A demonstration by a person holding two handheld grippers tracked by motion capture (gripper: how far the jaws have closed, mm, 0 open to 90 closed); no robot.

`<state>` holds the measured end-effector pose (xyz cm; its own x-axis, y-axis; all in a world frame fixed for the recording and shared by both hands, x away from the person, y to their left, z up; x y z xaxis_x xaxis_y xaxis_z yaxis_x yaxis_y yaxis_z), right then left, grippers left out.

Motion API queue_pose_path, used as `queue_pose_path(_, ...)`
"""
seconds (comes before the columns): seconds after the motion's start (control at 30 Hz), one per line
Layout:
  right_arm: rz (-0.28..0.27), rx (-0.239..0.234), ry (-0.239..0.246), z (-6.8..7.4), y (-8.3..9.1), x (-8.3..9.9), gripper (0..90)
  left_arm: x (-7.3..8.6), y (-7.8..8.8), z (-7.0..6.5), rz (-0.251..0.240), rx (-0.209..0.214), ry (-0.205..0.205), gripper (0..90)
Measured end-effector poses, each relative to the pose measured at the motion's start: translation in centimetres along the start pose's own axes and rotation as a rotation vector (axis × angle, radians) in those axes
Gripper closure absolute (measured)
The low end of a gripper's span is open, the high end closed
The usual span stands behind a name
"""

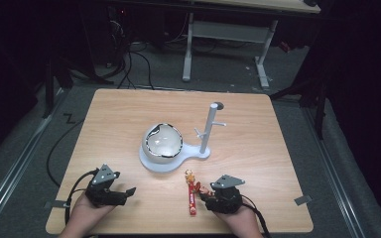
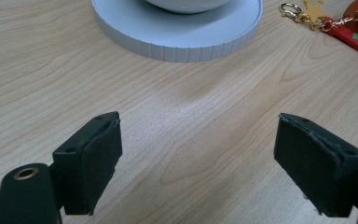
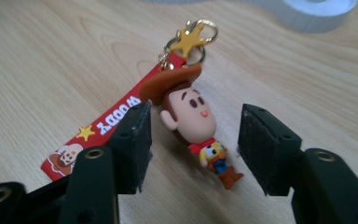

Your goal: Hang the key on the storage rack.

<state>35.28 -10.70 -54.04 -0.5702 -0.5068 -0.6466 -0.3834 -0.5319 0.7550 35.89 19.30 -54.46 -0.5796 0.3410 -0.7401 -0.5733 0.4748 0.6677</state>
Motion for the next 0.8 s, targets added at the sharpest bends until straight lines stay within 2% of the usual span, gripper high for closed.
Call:
queue_pose_path(0.07,0.033,-0.004,0.020,0.1,-0.8,0.4,53.0,0.1,0.2,0.0,-0.002,-0.003,0.005,15.9)
queue_pose_path(0.1,0.041,0.007,0.031,0.1,-1.0,0.6,59.6,0.1,0.3,0.2,-0.002,-0.006,0.008,15.9)
queue_pose_path(0.13,0.041,0.007,0.031,0.1,-1.0,0.6,59.6,0.1,0.3,0.2,-0.002,-0.006,0.008,15.9)
queue_pose_path(0.17,0.021,0.001,0.031,0.2,-0.9,0.3,66.4,0.1,0.4,0.2,-0.004,-0.009,0.009,15.9)
queue_pose_path(0.2,0.011,-0.014,0.004,0.2,-0.7,0.1,67.3,0.1,0.4,0.3,-0.006,-0.011,0.012,15.9)
queue_pose_path(0.27,0.001,-0.021,-0.012,0.0,-0.5,0.0,67.7,0.2,0.4,0.3,-0.003,-0.011,0.013,15.9)
queue_pose_path(0.37,-0.026,0.005,-0.017,-0.7,0.5,-0.2,68.5,0.2,0.4,0.3,-0.002,-0.007,0.014,15.9)
queue_pose_path(0.43,-0.064,0.025,-0.054,-2.1,1.7,-0.4,69.3,0.2,0.2,0.1,0.000,-0.005,0.011,16.0)
queue_pose_path(0.53,-0.069,0.065,-0.074,-3.5,2.5,-0.2,69.4,0.2,0.3,0.1,-0.001,-0.006,0.008,16.0)
queue_pose_path(0.7,-0.098,0.120,-0.133,-6.4,3.7,0.2,69.5,0.2,0.3,0.3,-0.004,-0.006,0.013,16.0)
queue_pose_path(0.77,-0.097,0.136,-0.138,-6.9,3.8,0.3,69.4,0.2,0.3,0.2,-0.003,-0.006,0.013,16.0)
queue_pose_path(0.8,-0.092,0.154,-0.151,-7.8,3.9,0.7,69.3,0.2,0.3,0.2,-0.002,-0.005,0.012,15.9)
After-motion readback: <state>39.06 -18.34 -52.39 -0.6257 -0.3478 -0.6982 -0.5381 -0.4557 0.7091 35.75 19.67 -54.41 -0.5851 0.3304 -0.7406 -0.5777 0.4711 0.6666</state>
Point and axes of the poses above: each handheld gripper's, and its own axes: y roughly backward along the jaws, x roughly out of its underside, z roughly to its left, the point moved 9 cm from there along -y, roughly forward along the jaws, and after that the axes turned 5 degrees about -x, right-handed, at the moved point
